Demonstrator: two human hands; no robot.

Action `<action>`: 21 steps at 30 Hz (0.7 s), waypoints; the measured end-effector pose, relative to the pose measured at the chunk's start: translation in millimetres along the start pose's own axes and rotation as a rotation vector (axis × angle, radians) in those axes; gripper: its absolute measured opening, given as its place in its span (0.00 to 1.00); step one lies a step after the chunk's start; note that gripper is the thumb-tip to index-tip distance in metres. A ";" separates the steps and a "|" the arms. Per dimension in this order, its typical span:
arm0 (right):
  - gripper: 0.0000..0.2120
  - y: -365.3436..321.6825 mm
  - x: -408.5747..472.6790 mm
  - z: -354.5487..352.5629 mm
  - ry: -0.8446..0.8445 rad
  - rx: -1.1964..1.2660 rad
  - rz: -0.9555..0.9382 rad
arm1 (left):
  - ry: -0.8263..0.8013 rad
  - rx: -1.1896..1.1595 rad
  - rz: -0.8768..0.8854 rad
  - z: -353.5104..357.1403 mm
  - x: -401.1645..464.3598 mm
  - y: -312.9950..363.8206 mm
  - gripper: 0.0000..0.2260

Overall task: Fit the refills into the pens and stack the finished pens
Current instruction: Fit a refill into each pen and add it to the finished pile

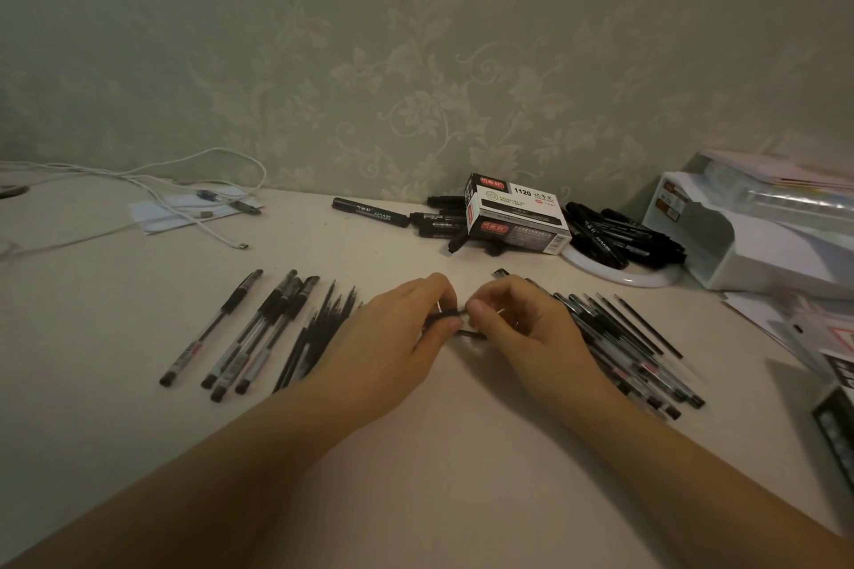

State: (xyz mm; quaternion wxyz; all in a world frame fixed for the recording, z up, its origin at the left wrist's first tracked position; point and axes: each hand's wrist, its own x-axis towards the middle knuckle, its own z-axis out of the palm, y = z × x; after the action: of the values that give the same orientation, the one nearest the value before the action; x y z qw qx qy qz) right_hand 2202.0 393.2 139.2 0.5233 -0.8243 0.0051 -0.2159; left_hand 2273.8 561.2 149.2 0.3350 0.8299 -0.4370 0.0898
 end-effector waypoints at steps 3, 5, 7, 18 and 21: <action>0.01 -0.6 0.4 -0.7 0.023 0.020 0.005 | -0.003 0.021 0.009 -0.5 -1.0 1.6 0.07; 0.04 -0.9 1.1 -1.9 0.089 0.050 0.020 | -0.005 0.039 0.016 -2.3 -1.4 3.0 0.08; 0.05 -1.1 1.2 -2.8 0.173 0.047 0.035 | -0.005 0.056 0.005 -3.7 -1.3 3.7 0.09; 0.06 0.0 -0.9 -2.3 0.048 -0.659 -0.163 | -0.038 0.083 -0.052 -3.7 -0.8 3.5 0.12; 0.06 0.9 -1.0 -1.5 0.033 -0.650 -0.166 | -0.039 0.077 -0.063 -3.2 -0.8 3.1 0.14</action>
State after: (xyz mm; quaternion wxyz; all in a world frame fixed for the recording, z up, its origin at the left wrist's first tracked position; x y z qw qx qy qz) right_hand 2200.7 391.7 138.6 0.2133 -0.9421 0.0153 -0.2582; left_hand 2271.3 562.6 152.8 0.2970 0.8571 -0.4134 0.0798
